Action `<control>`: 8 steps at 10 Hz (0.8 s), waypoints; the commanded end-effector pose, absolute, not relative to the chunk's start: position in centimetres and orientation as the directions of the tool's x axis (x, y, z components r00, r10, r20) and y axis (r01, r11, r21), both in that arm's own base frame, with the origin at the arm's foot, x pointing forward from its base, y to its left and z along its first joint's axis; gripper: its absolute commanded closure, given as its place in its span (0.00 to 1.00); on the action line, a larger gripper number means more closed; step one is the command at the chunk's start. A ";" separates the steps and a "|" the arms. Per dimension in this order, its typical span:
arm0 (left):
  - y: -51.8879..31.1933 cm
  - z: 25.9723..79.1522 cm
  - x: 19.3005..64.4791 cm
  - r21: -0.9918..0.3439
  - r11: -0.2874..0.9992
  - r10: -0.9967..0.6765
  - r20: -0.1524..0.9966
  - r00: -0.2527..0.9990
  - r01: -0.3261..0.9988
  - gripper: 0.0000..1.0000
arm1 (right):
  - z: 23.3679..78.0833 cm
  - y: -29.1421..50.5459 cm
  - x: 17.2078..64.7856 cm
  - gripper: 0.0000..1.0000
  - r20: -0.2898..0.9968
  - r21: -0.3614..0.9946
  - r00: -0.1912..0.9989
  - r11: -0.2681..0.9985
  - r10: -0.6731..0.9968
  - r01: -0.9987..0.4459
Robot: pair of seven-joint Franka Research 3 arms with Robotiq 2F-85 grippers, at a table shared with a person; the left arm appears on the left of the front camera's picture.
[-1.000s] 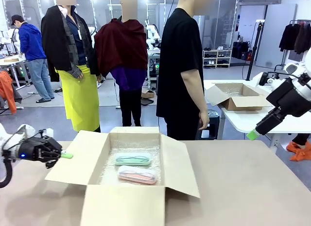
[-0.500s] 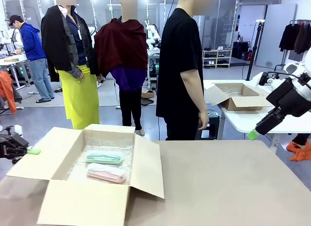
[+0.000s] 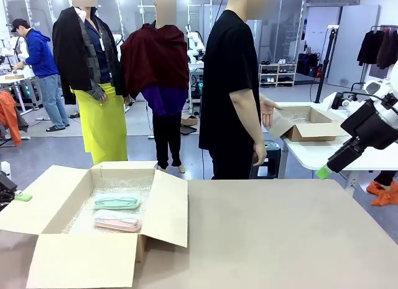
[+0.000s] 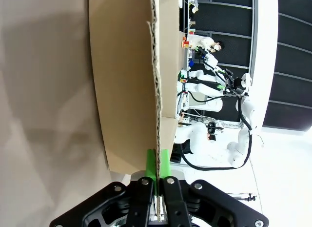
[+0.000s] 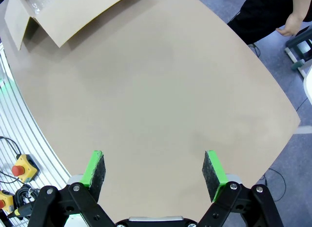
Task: Pack the glasses set securely to prepare it for shipping.
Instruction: Position the Package Box on the left side of the table.
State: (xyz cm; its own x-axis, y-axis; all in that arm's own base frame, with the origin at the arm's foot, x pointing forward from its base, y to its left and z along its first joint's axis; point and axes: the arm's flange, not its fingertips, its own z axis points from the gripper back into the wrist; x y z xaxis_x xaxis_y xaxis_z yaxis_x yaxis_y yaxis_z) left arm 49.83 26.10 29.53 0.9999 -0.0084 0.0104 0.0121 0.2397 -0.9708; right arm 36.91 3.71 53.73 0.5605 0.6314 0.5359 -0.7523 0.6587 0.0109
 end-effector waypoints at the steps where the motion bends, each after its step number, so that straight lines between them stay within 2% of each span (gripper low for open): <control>1: 28.1 30.1 49.6 -0.980 0.198 -0.034 0.027 0.999 0.034 0.97 | 54.1 4.1 36.9 0.00 0.523 0.009 0.579 0.675 0.625 -0.738; 4: 28.2 29.9 49.3 -0.978 0.204 -0.032 0.045 0.998 0.050 0.97 | 54.1 4.1 36.9 0.00 0.523 0.009 0.579 0.675 0.625 -0.738; 5: 28.1 30.0 49.2 -0.979 0.198 -0.035 0.050 0.998 0.056 0.74 | 54.1 4.1 36.9 0.00 0.523 0.009 0.579 0.675 0.625 -0.738; 6: 28.1 30.2 49.0 -0.976 0.207 -0.033 0.065 0.997 0.071 0.61 | 54.1 4.1 36.9 0.00 0.523 0.009 0.579 0.675 0.625 -0.738; 7: 28.1 30.5 48.8 -0.974 0.213 -0.016 0.077 0.997 0.079 0.37 | 54.1 4.1 36.9 0.00 0.523 0.009 0.579 0.675 0.625 -0.738; 8: 28.1 31.0 48.5 -0.968 0.233 -0.003 0.093 0.996 0.091 0.25 | 54.1 4.1 36.9 0.00 0.523 0.009 0.579 0.675 0.625 -0.738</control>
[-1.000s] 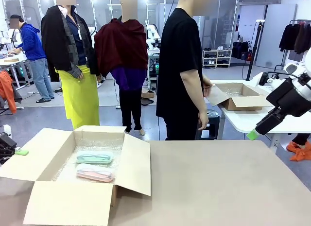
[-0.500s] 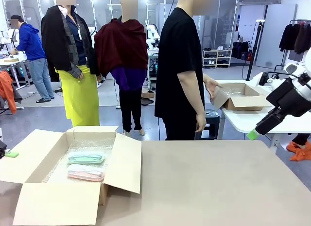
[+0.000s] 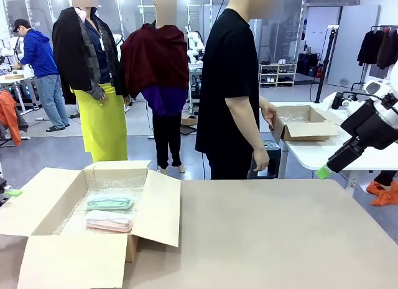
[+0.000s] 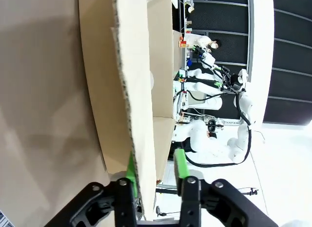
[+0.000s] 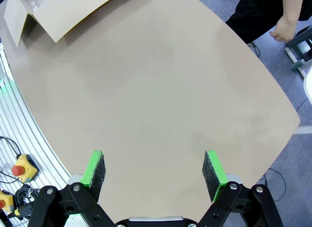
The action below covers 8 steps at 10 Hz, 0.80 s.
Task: Pack the glasses set securely to prepare it for shipping.
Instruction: Position the Package Box on the left side of the table.
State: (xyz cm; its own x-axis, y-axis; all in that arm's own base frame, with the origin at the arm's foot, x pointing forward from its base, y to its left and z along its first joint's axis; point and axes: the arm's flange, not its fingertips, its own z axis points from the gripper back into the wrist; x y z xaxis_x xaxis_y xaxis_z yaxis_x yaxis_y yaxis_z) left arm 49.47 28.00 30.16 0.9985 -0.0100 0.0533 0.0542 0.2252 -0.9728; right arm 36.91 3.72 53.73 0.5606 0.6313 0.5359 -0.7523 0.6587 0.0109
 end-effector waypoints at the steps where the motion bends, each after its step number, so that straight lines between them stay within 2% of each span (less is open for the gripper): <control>1: 28.3 31.5 48.1 -0.959 0.262 0.015 0.115 0.993 0.107 0.03 | 54.1 4.1 36.9 0.00 0.523 0.009 0.579 0.675 0.625 -0.738; 2: 28.7 32.2 47.7 -0.938 0.324 0.057 0.154 0.987 0.127 0.00 | 54.1 4.1 36.9 0.00 0.523 0.009 0.579 0.675 0.625 -0.738; 4: 28.8 34.5 46.2 -0.923 0.340 0.043 0.208 0.977 0.182 0.00 | 54.1 4.1 36.9 0.00 0.523 0.009 0.579 0.675 0.625 -0.738; 5: 28.9 35.8 45.3 -0.909 0.360 0.042 0.241 0.970 0.210 0.11 | 54.1 4.1 36.9 0.00 0.523 0.009 0.579 0.675 0.625 -0.738; 6: 28.9 37.1 44.5 -0.892 0.387 0.039 0.268 0.963 0.233 0.02 | 54.1 4.1 36.9 0.00 0.523 0.009 0.579 0.675 0.625 -0.738; 8: 29.1 39.5 43.0 -0.854 0.446 0.042 0.320 0.946 0.269 0.00 | 54.1 4.1 36.9 0.00 0.523 0.009 0.579 0.675 0.625 -0.738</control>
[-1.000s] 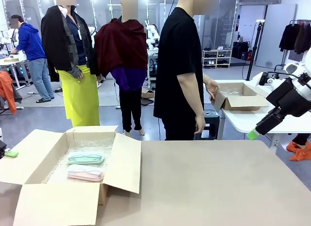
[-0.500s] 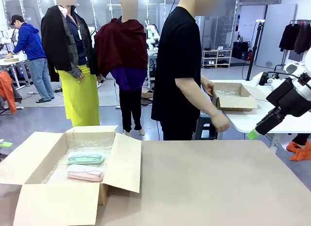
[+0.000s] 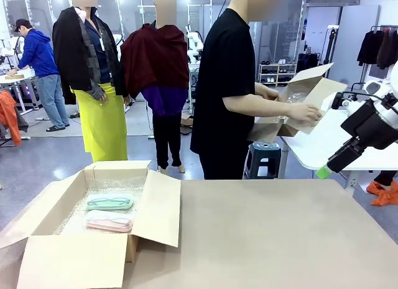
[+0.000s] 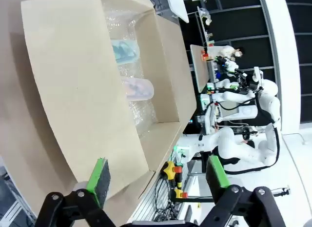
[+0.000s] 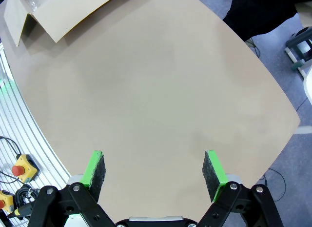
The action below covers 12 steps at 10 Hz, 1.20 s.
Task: Pack the glasses set securely to prepare it for shipping.
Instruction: Position the Package Box on the left side of the table.
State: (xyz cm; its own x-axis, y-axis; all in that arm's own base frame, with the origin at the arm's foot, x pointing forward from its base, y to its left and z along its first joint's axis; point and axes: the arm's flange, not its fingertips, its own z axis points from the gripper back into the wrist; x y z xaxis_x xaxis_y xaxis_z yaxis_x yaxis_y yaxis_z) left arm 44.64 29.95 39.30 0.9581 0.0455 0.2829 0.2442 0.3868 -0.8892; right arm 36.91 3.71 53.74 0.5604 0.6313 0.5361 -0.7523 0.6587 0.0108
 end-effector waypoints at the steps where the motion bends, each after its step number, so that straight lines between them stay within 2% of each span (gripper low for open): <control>1: 28.8 40.2 42.5 -0.846 0.447 0.033 0.338 0.940 0.289 0.00 | 54.1 4.1 36.9 0.00 0.523 0.009 0.579 0.675 0.625 -0.738; 2: 28.4 40.3 42.2 -0.840 0.453 0.005 0.337 0.942 0.298 0.00 | 54.1 4.1 36.9 0.00 0.523 0.009 0.579 0.675 0.625 -0.738; 3: 29.9 40.4 43.8 -0.875 0.408 0.043 0.305 0.951 0.262 0.00 | 54.1 4.1 36.9 0.00 0.523 0.009 0.579 0.675 0.625 -0.738; 12: 29.9 40.4 43.8 -0.875 0.408 0.043 0.305 0.951 0.262 0.00 | 54.1 4.1 36.9 0.00 0.523 0.009 0.579 0.675 0.625 -0.738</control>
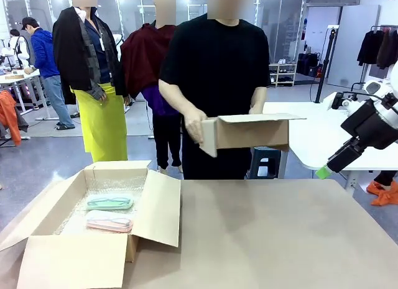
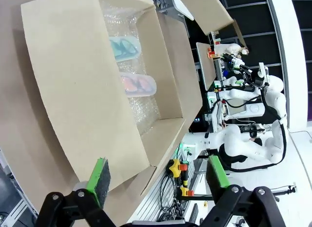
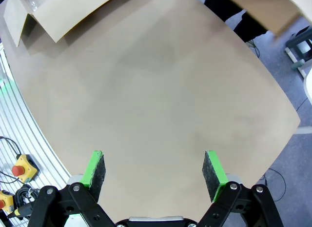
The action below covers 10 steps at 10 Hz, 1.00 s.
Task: Pack the glasses set securely to prepare it for shipping.
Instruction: Position the Package Box on the left side of the table.
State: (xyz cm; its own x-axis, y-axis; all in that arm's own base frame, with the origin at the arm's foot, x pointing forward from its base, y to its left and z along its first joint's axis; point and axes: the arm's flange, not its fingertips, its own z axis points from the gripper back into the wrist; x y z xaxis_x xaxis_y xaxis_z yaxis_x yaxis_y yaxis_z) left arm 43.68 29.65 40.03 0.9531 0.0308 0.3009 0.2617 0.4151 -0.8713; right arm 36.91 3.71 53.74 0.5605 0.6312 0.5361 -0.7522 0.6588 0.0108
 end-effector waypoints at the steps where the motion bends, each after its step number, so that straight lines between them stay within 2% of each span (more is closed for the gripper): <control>1: 29.9 40.4 43.8 -0.875 0.408 0.043 0.305 0.951 0.262 0.00 | 54.1 4.1 36.9 0.00 0.523 0.009 0.579 0.675 0.625 -0.738; 2: 29.6 40.0 43.7 -0.871 0.415 0.031 0.301 0.953 0.262 0.00 | 54.1 4.1 36.9 0.00 0.523 0.009 0.579 0.675 0.625 -0.738; 5: 22.3 51.0 40.8 -0.680 0.452 -0.199 0.555 0.808 0.578 0.00 | 54.1 4.1 36.9 0.00 0.523 0.009 0.579 0.675 0.625 -0.738; 8: 13.8 57.1 37.0 -0.400 0.521 -0.443 0.628 0.639 0.754 0.00 | 54.1 4.1 36.9 0.00 0.523 0.009 0.579 0.675 0.625 -0.738; 10: 8.6 58.5 34.7 -0.228 0.505 -0.599 0.602 0.528 0.833 0.00 | 54.1 4.1 36.9 0.00 0.523 0.009 0.579 0.675 0.625 -0.738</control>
